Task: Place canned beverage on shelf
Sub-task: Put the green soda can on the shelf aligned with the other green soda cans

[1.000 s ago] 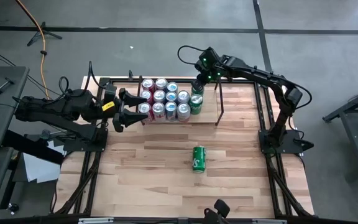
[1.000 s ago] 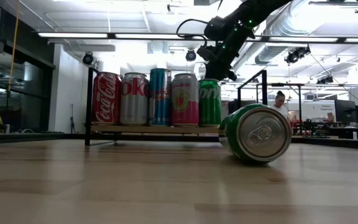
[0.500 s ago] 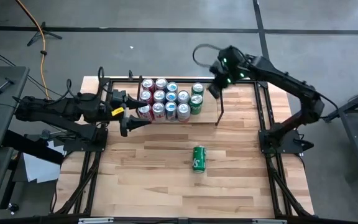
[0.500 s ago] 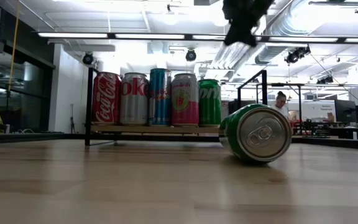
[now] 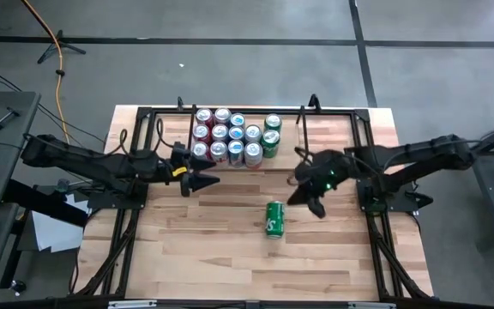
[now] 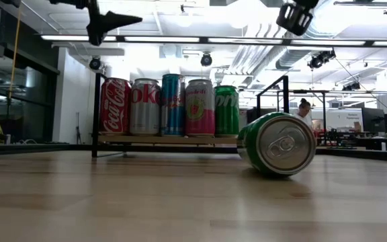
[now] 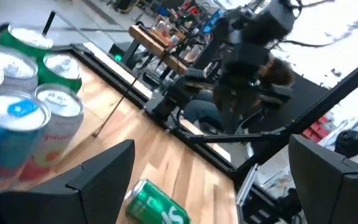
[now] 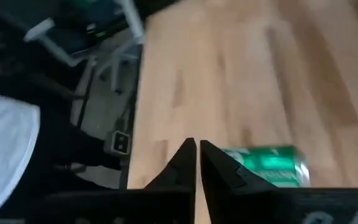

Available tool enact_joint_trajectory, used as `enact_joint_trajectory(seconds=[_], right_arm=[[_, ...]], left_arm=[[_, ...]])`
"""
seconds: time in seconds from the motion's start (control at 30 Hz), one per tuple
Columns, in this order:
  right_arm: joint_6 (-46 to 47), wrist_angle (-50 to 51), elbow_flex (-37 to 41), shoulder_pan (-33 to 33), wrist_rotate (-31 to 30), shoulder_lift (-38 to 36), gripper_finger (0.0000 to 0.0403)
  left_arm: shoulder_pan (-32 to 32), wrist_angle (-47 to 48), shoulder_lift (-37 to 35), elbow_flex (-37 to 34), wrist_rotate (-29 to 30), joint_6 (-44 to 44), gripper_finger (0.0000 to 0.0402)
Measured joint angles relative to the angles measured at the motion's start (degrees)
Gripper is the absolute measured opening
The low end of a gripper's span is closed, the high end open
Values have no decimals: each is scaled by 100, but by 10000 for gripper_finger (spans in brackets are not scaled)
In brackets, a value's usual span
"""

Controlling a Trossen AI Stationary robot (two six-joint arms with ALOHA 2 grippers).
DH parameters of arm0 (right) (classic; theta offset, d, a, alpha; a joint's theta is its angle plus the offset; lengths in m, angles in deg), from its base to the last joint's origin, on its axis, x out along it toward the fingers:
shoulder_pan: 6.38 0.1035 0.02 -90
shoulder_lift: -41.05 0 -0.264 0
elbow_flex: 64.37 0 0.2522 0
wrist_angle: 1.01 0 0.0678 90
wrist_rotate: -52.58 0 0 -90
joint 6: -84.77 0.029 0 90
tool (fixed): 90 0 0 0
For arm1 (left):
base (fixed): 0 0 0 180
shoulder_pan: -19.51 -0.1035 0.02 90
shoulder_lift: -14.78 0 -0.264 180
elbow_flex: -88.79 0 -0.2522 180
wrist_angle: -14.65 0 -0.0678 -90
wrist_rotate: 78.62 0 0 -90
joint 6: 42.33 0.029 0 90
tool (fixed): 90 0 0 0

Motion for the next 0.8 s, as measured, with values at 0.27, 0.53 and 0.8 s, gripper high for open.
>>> enact_joint_trajectory(seconds=[0.27,0.53,0.8], right_arm=[[-1356,947,-782,96,149,836,155],[-4485,2349,-2229,123,-253,2511,339],[-6760,3106,-2923,265,-889,4014,370]], left_arm=[[-1,-431,-36,-36,1,-169,335],[29,-940,-42,-34,14,-286,335],[315,-1602,-42,-20,586,83,335]])
